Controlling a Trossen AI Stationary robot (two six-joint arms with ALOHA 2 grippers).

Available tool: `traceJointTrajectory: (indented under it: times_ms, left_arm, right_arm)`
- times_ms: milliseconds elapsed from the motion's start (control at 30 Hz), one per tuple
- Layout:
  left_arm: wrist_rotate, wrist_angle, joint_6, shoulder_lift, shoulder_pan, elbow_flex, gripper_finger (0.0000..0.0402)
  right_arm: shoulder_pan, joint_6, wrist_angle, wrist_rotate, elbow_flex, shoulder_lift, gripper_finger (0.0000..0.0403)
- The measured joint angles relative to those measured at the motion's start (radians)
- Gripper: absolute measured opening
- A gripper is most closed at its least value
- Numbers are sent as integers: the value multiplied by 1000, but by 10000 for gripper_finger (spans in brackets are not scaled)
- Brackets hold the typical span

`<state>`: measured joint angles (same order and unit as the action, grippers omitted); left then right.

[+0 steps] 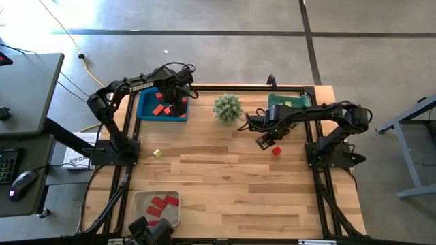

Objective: Sort & place blocks by color
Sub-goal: Put the red block into the white bin

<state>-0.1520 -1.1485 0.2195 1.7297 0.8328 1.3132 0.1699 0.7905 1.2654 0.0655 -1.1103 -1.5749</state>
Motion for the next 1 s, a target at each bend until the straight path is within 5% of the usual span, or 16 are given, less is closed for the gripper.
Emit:
traceJointTrajectory:
  times_ms: [400,1000]
  left_arm:
    - [12,-36,-63,-61,-63,183,223]
    - [12,-15,-145,-94,-86,253,223]
  right_arm:
    - [-3,-67,-163,-177,176,0,197]
    - [-3,-94,-272,-155,293,0,171]
